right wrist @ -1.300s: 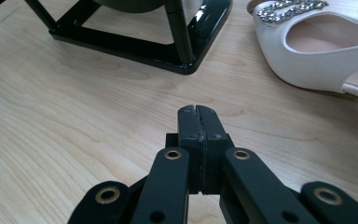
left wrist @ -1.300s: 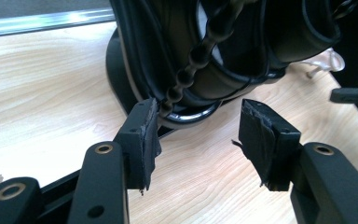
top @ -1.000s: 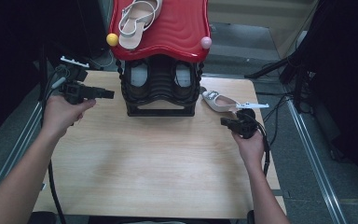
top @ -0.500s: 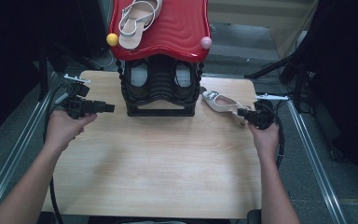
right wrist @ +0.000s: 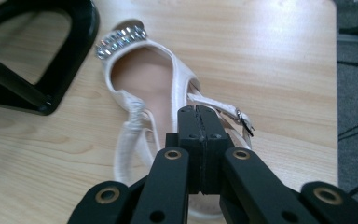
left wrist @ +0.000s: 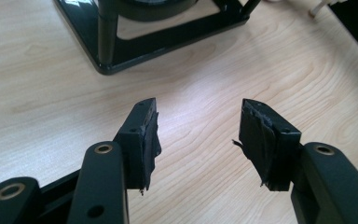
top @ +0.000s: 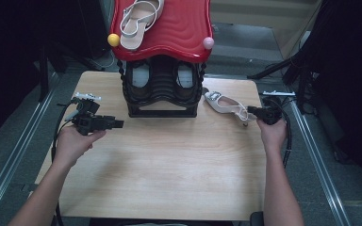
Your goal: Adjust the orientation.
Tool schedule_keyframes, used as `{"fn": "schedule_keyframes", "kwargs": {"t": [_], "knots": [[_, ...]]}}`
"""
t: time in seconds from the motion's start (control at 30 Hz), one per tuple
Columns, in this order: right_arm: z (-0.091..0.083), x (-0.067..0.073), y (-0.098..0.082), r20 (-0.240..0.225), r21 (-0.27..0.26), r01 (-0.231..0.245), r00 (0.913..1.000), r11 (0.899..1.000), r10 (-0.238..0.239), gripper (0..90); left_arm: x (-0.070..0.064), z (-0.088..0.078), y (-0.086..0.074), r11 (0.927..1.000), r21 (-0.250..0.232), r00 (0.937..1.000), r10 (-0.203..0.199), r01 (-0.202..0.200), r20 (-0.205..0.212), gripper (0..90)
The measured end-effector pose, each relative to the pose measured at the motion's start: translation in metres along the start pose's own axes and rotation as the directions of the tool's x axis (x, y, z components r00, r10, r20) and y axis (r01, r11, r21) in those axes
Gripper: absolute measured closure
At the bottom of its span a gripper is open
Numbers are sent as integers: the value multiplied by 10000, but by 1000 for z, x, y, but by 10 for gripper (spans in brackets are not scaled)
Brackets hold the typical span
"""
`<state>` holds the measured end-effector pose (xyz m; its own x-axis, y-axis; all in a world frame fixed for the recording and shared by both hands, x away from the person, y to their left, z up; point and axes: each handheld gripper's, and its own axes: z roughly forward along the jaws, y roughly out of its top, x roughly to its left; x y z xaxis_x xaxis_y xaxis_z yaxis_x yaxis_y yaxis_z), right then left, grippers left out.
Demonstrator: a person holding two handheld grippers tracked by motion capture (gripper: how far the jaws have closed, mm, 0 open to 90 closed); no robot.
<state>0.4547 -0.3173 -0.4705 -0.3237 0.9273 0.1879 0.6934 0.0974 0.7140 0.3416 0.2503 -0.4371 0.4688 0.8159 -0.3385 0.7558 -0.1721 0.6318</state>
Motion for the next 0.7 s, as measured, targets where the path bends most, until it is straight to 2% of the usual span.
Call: {"fn": "schedule_keyframes", "kwargs": {"t": [0.07,0.13,0.37,0.47,0.57,0.7], "knots": [[8,-1,-2,37,151,-37,10000,9999,37,900,1,3,-4,9999,-43,9998,-112,113,187,477],[11,-1,-3,-135,-76,-183,9997,9998,182,900,0,7,-9,10000,-18,9996,-82,83,259,478],[24,13,1,59,92,297,9995,9995,-297,900,-8,11,-17,9995,-59,9992,313,-311,236,480],[32,18,3,2,146,126,9999,9998,-126,900,-9,11,-21,9993,-92,9991,355,-353,229,480],[38,22,3,-51,213,257,9997,9994,-256,900,-8,12,-23,9995,-129,9993,302,-299,235,480],[39,26,5,-164,380,65,9998,9993,-59,900,-5,13,-25,9994,-173,9993,291,-287,226,482]]}}
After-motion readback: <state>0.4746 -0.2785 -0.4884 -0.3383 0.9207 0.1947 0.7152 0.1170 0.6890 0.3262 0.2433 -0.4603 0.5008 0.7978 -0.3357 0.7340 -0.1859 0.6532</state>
